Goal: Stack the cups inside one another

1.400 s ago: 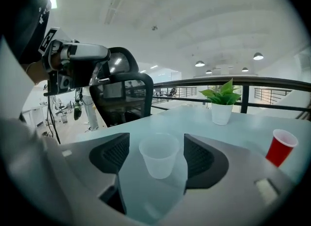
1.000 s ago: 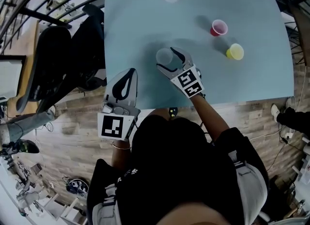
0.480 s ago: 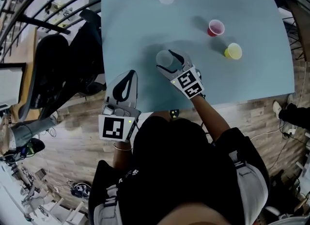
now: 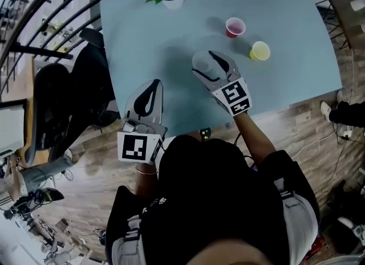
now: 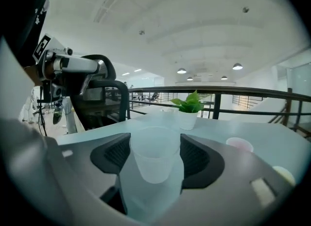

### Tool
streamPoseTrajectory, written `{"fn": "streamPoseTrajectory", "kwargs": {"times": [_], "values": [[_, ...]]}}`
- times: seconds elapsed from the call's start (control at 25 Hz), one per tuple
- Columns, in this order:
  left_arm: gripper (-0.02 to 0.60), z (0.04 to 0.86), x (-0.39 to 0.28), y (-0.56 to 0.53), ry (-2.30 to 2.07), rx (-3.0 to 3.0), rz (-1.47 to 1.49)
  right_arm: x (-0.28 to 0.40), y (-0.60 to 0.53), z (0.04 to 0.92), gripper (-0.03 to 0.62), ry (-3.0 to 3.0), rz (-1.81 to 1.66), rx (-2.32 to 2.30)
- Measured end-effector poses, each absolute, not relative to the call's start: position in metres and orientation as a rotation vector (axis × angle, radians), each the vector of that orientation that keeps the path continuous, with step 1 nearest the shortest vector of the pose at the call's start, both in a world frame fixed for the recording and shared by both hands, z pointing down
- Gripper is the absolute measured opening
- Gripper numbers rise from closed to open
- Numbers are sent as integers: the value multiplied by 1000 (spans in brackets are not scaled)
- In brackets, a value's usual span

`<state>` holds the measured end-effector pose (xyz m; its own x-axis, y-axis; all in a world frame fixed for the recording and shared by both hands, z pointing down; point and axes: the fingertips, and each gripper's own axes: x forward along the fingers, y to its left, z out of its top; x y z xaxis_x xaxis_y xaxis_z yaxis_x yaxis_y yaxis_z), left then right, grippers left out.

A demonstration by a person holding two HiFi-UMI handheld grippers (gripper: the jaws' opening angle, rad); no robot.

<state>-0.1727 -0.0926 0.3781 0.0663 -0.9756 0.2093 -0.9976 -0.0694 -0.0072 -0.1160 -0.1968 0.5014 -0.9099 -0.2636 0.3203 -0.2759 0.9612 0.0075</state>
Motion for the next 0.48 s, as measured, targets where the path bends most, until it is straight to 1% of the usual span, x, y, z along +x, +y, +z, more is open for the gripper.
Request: {"fn": "streamPoseTrajectory", "kwargs": {"times": [0.48], "values": [[-9,379,-140,-148,-1861,2381,176,-16,-272,453,328,-2743,2,845]]}}
